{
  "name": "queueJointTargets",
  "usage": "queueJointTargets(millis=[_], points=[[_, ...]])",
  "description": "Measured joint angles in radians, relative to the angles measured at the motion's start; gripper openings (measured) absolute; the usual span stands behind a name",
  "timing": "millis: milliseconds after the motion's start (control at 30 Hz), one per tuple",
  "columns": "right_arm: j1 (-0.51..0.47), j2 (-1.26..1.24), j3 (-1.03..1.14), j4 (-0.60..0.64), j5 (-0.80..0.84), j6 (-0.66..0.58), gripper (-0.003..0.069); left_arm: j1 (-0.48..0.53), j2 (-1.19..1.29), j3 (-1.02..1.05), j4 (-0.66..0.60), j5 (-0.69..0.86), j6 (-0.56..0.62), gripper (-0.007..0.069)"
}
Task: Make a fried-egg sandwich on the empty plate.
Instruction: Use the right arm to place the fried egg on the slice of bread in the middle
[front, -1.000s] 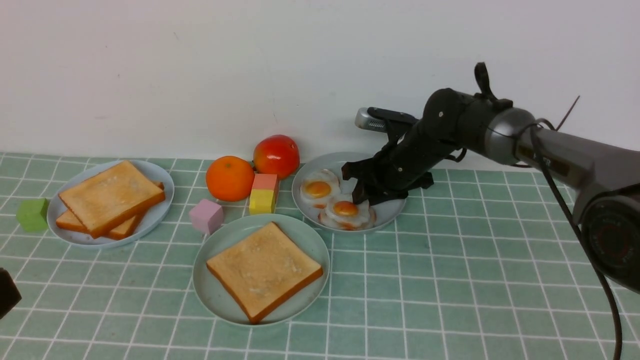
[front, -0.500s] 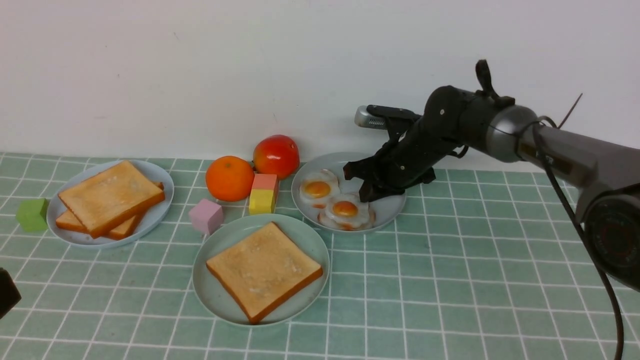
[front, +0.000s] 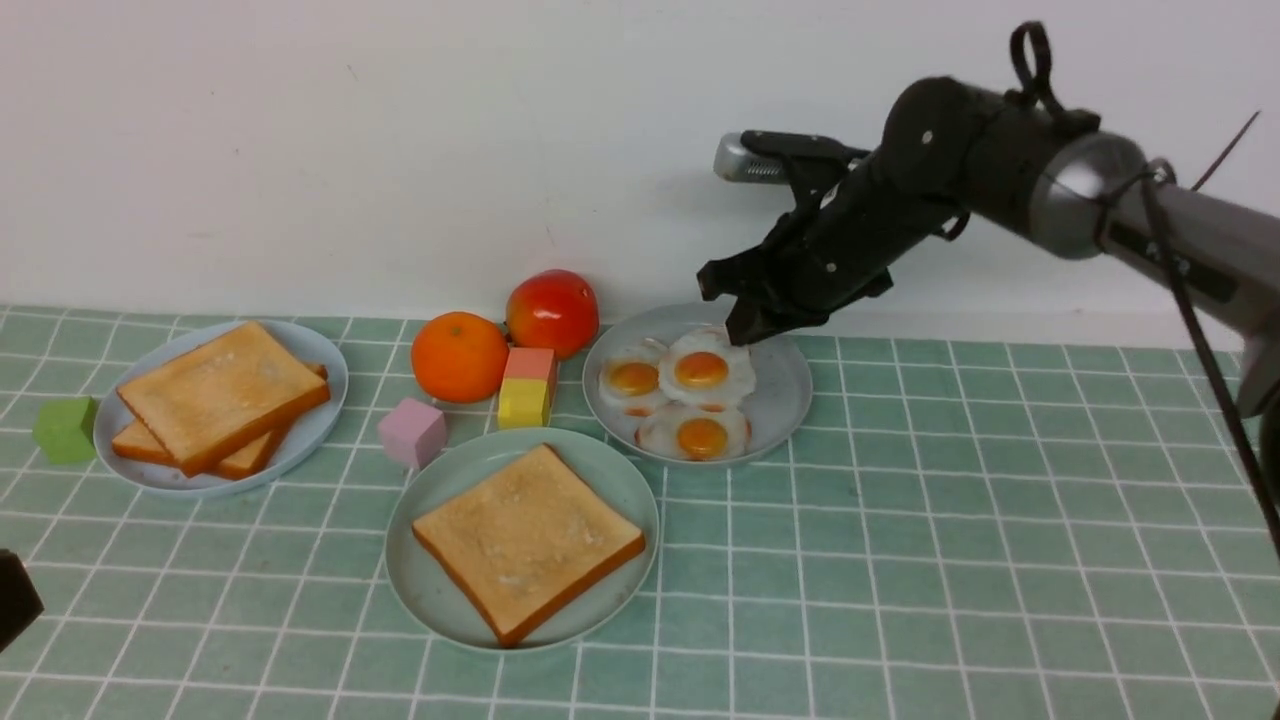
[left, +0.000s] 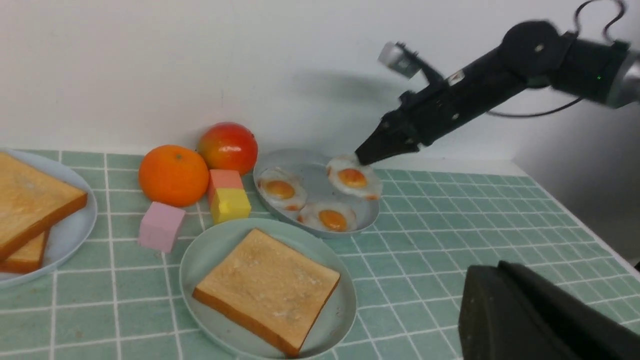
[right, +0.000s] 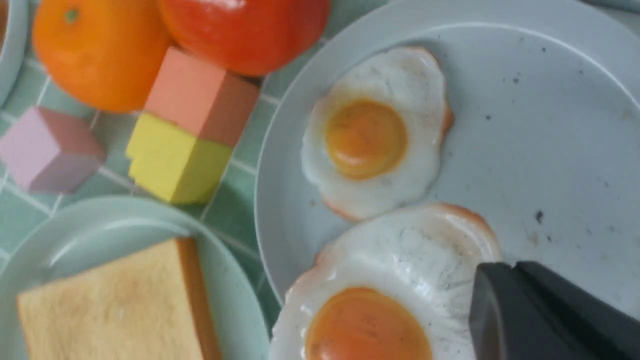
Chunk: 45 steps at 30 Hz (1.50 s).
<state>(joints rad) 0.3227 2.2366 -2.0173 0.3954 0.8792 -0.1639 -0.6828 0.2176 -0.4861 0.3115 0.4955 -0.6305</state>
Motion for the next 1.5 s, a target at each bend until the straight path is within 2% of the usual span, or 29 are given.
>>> queueJointTargets(millis=[133, 267, 400, 567, 767, 1267, 1433, 1500], points=[[0.020, -0.045, 0.002, -0.007, 0.034, -0.014, 0.0013, 0.000, 0.000, 0.000, 0.006, 0.020, 0.000, 0.0013], [0.110, -0.116, 0.035, -0.011, 0.068, -0.017, 0.0013, 0.000, 0.000, 0.000, 0.018, 0.027, 0.000, 0.0015], [0.231, -0.148, 0.143, -0.006, 0.013, -0.017, 0.0013, 0.000, 0.000, 0.001, 0.040, 0.028, 0.000, 0.0015], [0.299, -0.146, 0.238, 0.002, -0.111, -0.014, 0.0015, 0.000, 0.000, 0.001, 0.044, 0.021, 0.000, 0.0015], [0.306, -0.125, 0.258, 0.007, -0.210, 0.023, 0.0017, 0.000, 0.000, 0.001, 0.044, -0.004, 0.000, 0.0015], [0.306, -0.016, 0.261, 0.047, -0.292, 0.041, 0.0031, 0.000, 0.000, 0.001, 0.046, -0.007, 0.000, 0.0016], [0.306, -0.009, 0.261, 0.041, -0.308, 0.054, 0.0092, 0.000, 0.000, 0.001, 0.046, -0.007, 0.000, 0.0017], [0.306, -0.009, 0.261, 0.034, -0.312, 0.058, 0.0164, 0.000, 0.000, 0.001, 0.048, -0.007, 0.000, 0.0018]])
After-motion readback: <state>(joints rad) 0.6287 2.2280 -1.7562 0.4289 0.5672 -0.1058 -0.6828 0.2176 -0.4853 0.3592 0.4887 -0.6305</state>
